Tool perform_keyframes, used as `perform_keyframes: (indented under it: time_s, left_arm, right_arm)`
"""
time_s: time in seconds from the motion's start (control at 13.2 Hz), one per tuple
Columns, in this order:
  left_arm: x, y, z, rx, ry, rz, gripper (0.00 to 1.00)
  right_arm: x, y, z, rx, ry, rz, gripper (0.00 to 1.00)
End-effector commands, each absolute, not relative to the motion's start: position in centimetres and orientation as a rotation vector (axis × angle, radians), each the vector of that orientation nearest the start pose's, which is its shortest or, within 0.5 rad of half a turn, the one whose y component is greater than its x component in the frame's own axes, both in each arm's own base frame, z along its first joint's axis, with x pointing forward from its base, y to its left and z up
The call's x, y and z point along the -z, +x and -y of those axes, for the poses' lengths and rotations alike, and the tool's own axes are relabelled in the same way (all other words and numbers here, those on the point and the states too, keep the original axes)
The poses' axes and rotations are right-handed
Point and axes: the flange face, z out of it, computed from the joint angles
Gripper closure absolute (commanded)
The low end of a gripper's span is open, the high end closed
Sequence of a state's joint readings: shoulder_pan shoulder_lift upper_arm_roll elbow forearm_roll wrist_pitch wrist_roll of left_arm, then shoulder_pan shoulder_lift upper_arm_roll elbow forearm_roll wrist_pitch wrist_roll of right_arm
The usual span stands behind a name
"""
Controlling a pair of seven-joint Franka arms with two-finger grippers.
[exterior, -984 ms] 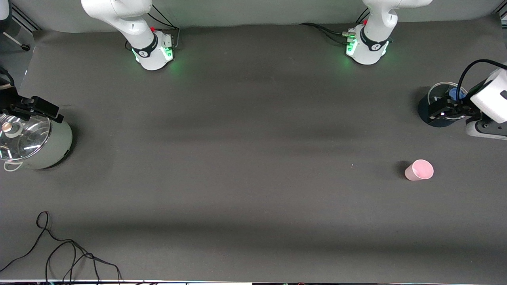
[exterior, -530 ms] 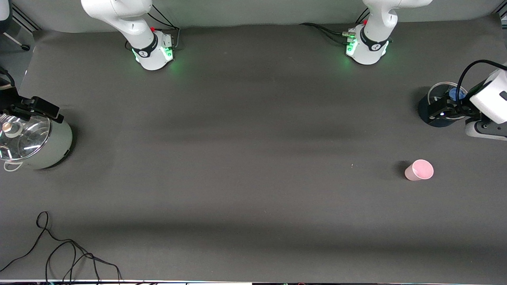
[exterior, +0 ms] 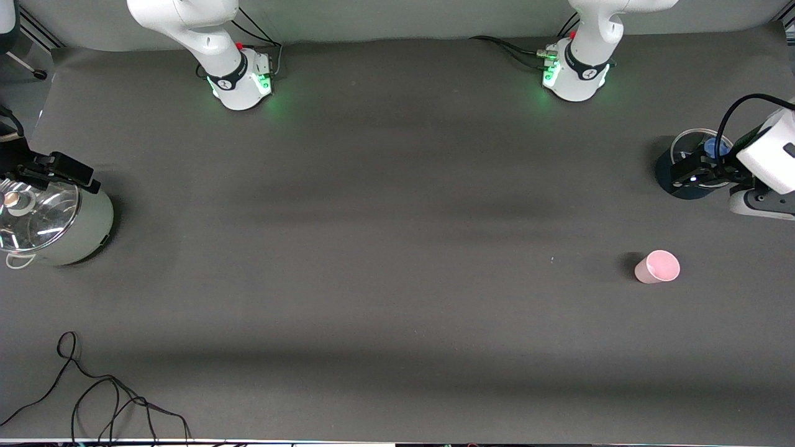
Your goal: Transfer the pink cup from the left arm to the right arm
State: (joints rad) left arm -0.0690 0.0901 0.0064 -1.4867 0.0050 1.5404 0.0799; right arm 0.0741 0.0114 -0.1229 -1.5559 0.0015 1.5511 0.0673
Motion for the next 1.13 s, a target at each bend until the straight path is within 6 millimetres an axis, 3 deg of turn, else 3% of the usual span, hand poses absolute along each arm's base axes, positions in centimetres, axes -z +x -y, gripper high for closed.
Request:
perform_keyframes:
  time_s: [0.0, 0.3, 0.53, 0.68, 0.83, 1.06]
  left_arm:
    - [-61.6, 57.7, 3.7, -0.055, -3.118, -0.234, 0.00]
    - [-61.7, 58.0, 2.3, -0.034, -3.122, -0.216, 0.00]
    - [-61.2, 59.0, -0.9, -0.002, -3.107, -0.470, 0.00]
    - [-59.9, 59.8, -5.2, 0.017, -3.140, -0.589, 0.00]
    - [-58.1, 60.6, -9.2, 0.061, -3.150, -0.831, 0.00]
    - [-54.8, 61.6, -15.0, 0.227, -3.191, -1.043, 0.00]
  right_arm:
    - [-62.6, 55.8, 2.7, -0.031, -3.154, -0.158, 0.00]
    - [-62.5, 55.8, 2.7, -0.036, -3.154, -0.155, 0.00]
    - [-62.5, 55.7, 2.7, -0.038, -3.154, -0.155, 0.00]
    - [-62.5, 55.7, 2.7, -0.038, -3.154, -0.153, 0.00]
    - [-62.4, 55.7, 2.7, -0.041, -3.154, -0.155, 0.00]
    - [-62.4, 55.7, 2.7, -0.041, -3.154, -0.153, 0.00]
